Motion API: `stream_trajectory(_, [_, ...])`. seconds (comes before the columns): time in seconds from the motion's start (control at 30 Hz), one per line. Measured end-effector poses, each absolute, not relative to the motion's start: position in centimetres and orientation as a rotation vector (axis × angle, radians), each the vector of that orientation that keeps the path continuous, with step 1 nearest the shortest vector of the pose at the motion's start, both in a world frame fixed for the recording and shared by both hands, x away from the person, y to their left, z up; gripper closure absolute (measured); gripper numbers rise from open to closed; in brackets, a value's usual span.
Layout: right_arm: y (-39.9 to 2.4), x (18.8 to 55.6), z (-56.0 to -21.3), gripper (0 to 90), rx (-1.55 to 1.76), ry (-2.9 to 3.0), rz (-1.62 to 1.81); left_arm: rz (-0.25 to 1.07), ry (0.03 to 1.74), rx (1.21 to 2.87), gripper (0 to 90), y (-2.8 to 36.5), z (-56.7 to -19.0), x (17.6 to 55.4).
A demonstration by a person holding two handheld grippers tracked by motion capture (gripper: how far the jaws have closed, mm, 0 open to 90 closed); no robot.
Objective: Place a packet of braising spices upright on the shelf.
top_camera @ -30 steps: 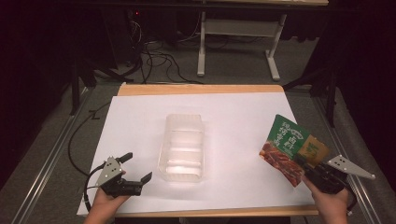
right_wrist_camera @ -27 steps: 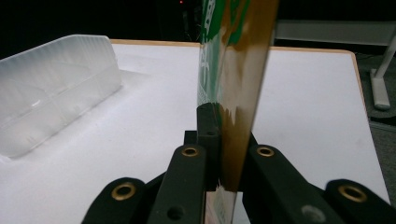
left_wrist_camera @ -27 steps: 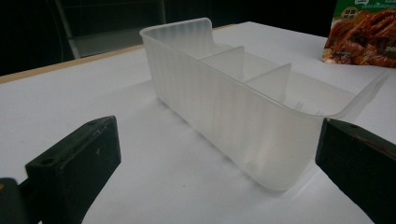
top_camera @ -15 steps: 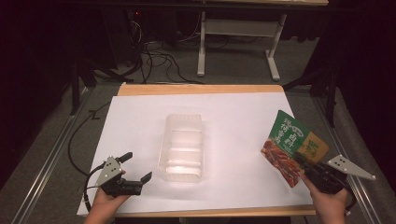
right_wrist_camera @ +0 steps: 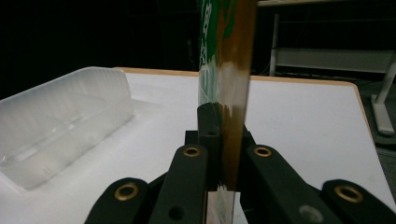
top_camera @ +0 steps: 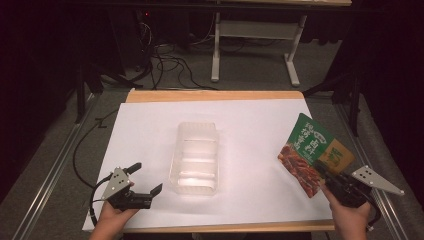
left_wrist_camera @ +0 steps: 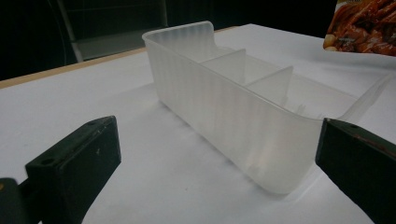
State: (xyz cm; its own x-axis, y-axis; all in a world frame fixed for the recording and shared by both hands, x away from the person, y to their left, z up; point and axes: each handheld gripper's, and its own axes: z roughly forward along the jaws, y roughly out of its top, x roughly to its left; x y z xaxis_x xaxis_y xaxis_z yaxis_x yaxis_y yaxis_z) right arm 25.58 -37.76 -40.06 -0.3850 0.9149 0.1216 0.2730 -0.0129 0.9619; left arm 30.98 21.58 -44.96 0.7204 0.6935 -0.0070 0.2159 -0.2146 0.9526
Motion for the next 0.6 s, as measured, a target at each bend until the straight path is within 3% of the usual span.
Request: stream_trajectory(0.6, [-34.4, 26.9, -38.6, 90.0, 1.172, 1.707, 1.533, 0.514, 0.719, 1.768, 0.6, 21.6, -45.0, 30.9])
